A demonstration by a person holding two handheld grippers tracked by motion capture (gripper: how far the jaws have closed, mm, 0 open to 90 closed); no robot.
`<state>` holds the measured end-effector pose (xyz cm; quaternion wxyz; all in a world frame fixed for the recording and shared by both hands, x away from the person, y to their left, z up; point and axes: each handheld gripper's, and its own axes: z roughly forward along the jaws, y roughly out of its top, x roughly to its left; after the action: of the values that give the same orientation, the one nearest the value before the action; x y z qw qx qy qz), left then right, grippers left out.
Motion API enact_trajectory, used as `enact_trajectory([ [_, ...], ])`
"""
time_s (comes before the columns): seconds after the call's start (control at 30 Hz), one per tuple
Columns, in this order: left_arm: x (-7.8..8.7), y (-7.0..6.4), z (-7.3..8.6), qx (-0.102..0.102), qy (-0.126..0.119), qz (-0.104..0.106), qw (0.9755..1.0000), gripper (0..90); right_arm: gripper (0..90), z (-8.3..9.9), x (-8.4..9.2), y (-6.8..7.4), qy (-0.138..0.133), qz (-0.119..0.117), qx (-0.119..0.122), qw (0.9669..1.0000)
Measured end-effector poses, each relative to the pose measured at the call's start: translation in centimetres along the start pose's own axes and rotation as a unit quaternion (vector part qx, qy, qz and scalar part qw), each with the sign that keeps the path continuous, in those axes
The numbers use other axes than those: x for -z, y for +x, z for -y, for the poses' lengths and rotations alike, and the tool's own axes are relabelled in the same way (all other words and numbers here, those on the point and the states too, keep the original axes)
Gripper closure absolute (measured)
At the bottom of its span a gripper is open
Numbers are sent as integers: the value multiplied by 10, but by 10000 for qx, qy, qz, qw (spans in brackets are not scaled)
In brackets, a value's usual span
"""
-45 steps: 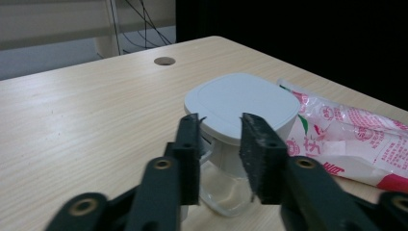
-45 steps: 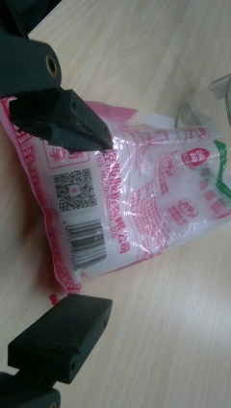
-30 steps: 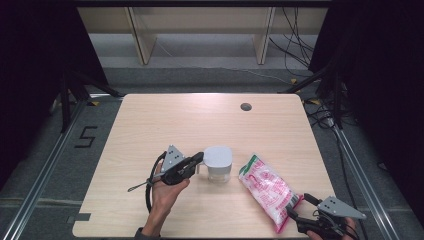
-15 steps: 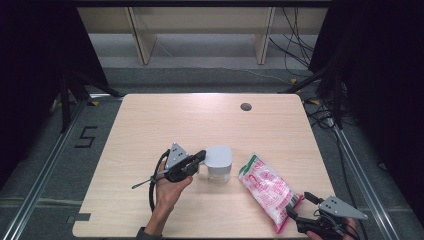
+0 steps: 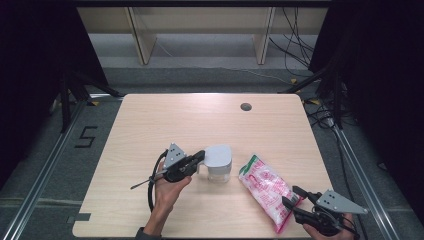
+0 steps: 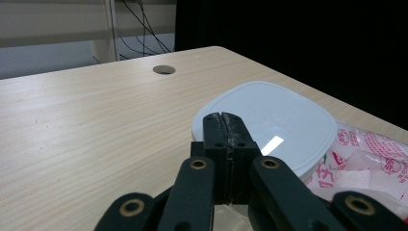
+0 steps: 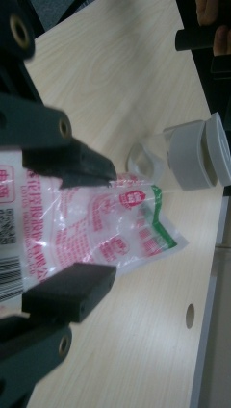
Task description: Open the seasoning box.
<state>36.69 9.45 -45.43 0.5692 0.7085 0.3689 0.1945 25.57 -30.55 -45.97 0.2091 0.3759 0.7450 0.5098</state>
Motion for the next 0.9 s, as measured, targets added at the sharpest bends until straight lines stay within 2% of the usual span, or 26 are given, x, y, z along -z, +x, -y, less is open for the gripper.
enact_trajectory([
  [0.03,0,0,0,-16,8,-7,10000,890,559,-2,-2,0,19,37,95,9999],
  [0.07,0,0,0,-21,-5,-4,10000,890,603,-4,-5,3,58,16,34,10000],
  [0.13,0,1,0,-28,-18,27,10000,889,654,-10,-12,6,95,-49,113,9999],
  [0.2,1,1,0,2,-6,-2,10000,889,679,-17,-21,8,100,-154,322,9993],
  [0.23,1,1,1,-1,-8,-1,10000,889,698,-19,-25,13,149,-197,254,9994],
  [0.27,1,1,1,-2,-6,-7,10000,889,722,-23,-31,13,47,-229,445,9987],
  [0.3,1,1,1,-4,-25,9,10000,889,745,-25,-35,17,86,-279,428,9987],
  [0.33,1,1,1,-23,-14,-7,10000,890,773,-29,-41,19,86,-361,551,9978],
  [0.4,1,1,1,-27,5,-27,10000,890,818,-35,-50,22,-40,-355,679,9971],
  [0.43,2,1,1,-23,3,-30,10000,889,833,-38,-55,22,-58,-454,829,9955],
  [0.47,2,2,1,-38,9,-32,10000,889,840,-41,-59,25,-33,-472,695,9965],
  [0.57,2,2,1,-38,8,-35,10000,889,869,-46,-76,26,-56,-458,869,9951],
  [0.73,2,3,1,-42,12,-29,10000,889,895,-57,-94,31,31,-502,823,9953],
  [0.8,2,2,1,-42,4,-32,10000,889,900,-63,-100,31,22,-559,919,9942],
  [0.83,2,2,1,-54,5,-38,10000,889,900,-65,-102,33,-27,-540,827,9951],
  [0.87,2,2,1,-54,5,-38,10000,888,900,-67,-105,32,-24,-673,870,9939],
  [0.9,2,2,1,-57,9,-54,10000,889,900,-68,-106,35,88,-643,754,9950],
])
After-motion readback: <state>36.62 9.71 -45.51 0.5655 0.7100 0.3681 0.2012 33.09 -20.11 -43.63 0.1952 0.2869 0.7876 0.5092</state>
